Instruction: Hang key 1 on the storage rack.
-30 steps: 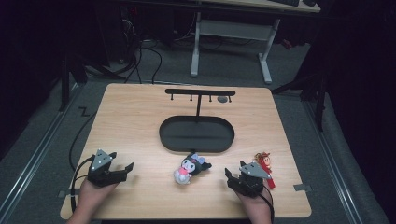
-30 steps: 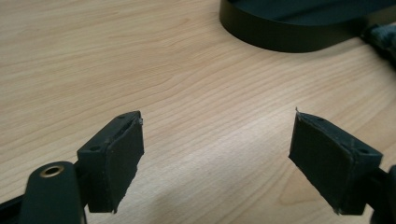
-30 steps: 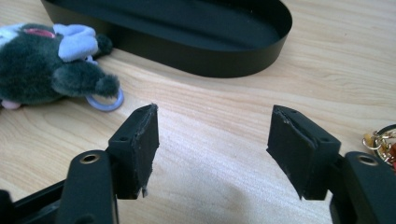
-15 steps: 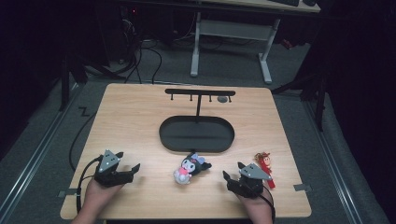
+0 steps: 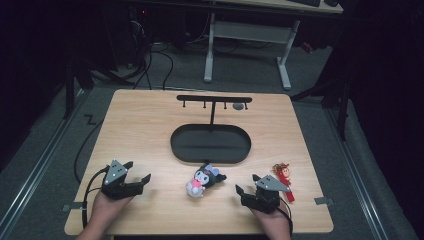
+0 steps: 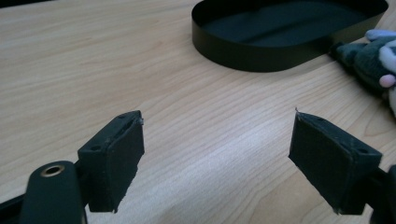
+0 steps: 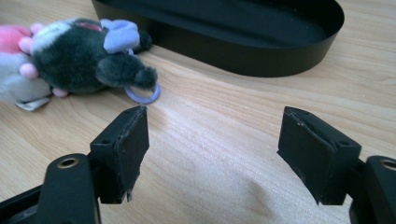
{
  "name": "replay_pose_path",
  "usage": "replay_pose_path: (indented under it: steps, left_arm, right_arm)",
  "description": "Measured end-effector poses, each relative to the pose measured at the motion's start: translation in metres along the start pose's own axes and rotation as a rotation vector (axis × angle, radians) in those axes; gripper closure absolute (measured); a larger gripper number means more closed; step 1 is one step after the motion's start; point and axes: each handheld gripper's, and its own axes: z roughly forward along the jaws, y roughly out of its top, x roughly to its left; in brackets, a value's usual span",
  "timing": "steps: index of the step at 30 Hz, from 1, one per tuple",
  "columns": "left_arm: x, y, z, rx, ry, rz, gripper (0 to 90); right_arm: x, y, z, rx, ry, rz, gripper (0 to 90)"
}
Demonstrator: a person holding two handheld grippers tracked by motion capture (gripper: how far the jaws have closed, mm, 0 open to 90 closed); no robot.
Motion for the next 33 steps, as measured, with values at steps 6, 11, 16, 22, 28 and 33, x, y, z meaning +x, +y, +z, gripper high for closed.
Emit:
replay_pose_path:
  steps: [6,11,16,22,28,33]
  left_arm:
    - [-0.003,0.0,0.003,0.04,-0.026,0.016,17.1]
    - [-0.005,0.003,0.002,0.021,-0.045,0.038,18.7]
    - [-0.009,0.007,-0.002,0.011,-0.059,0.051,19.7]
    - [-0.01,0.006,-0.003,0.015,-0.069,0.049,21.1]
    - [-0.009,0.005,-0.004,0.007,-0.071,0.051,22.8]
    - [-0.008,0.004,-0.004,0.003,-0.068,0.045,22.9]
  right_arm:
    - [0.004,0.003,0.001,0.0,-0.024,-0.007,21.9]
    - [0.005,0.011,0.003,0.069,-0.025,-0.019,21.7]
    - [0.006,0.019,0.003,0.094,-0.054,-0.058,21.3]
    - [0.006,0.026,0.003,0.174,-0.057,-0.051,21.5]
    - [0.005,0.03,-0.001,0.216,-0.043,-0.068,21.6]
    - [0.003,0.028,-0.003,0.248,-0.033,-0.072,21.6]
